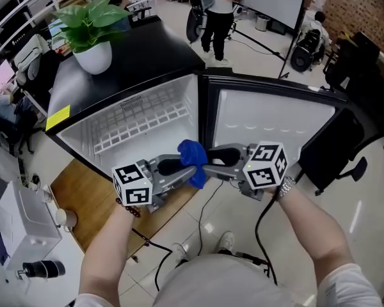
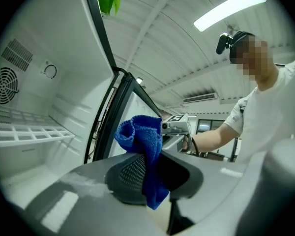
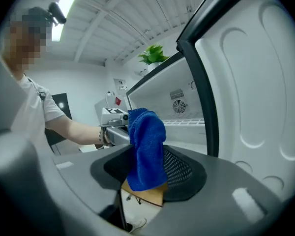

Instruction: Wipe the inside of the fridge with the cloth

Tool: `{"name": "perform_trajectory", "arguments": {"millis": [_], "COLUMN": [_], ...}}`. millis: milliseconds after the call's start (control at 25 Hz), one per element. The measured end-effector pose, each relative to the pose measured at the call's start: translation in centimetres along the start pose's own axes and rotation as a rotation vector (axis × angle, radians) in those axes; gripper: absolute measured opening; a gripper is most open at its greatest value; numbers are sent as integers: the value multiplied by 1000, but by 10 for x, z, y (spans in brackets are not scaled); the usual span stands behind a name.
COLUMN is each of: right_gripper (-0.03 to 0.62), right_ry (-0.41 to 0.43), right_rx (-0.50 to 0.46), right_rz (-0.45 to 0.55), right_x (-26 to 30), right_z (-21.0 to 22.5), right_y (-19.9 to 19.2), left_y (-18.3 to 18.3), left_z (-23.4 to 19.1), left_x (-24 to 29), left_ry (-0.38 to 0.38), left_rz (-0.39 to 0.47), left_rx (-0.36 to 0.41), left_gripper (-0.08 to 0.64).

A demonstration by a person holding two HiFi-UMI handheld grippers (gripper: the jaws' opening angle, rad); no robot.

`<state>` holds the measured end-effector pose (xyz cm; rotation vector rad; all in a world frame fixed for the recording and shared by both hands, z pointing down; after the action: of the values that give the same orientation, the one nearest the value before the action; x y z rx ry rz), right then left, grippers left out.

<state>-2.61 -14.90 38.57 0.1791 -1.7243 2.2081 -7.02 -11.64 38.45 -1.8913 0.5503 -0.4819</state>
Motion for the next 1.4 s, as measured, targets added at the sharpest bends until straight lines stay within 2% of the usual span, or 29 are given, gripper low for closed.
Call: {"name": "perform_trajectory", "arguments": {"millis": [120, 280, 360, 520, 760, 920, 1000, 1240, 1400], "right_gripper": [183, 179, 162, 74, 55, 54, 54, 52, 52], "right_ry": [66, 114, 122, 89, -68, -217, -287, -477, -591], "right_rx": [18, 27, 22, -2, -54, -118, -153, -248, -316], "right_rz": [11, 27, 35, 43, 52, 53, 63, 124, 163], "right_x": [0, -2, -3, -4, -7, -16, -23, -48, -61], "right_z": [-15, -28, -33, -35, -20, -5, 1, 16, 21], "right_y": [6, 10, 11, 11, 6, 8, 12, 34, 54], "left_y": [3, 8, 9, 10, 5, 2, 0, -17, -37], "left_z": [12, 22, 24, 23, 7, -9, -20, -49, -62], "left_x": [0, -3, -3, -3, 7, 14, 14, 23, 45], "left_ry": [-78, -153, -170, -151, -30, 52, 93, 257, 375], "left_rz": [-20, -20, -13, -7, -18, -22, -9, 25, -27], "left_rx": [-17, -59, -76, -79, -16, -26, -31, -52, -28], "left_gripper": [64, 64, 64, 64, 93, 209, 229, 239, 239]}}
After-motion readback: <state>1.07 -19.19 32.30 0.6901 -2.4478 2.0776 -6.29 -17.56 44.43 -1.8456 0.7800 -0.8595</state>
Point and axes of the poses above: the fingertips, and each gripper's own axes: x forward along the fingers, z to its right, y out of its top, the point moved 2 cm from there along -x, backward along the fingers, and after that the axes turned 3 degrees about -x, right-handed, at the moved point
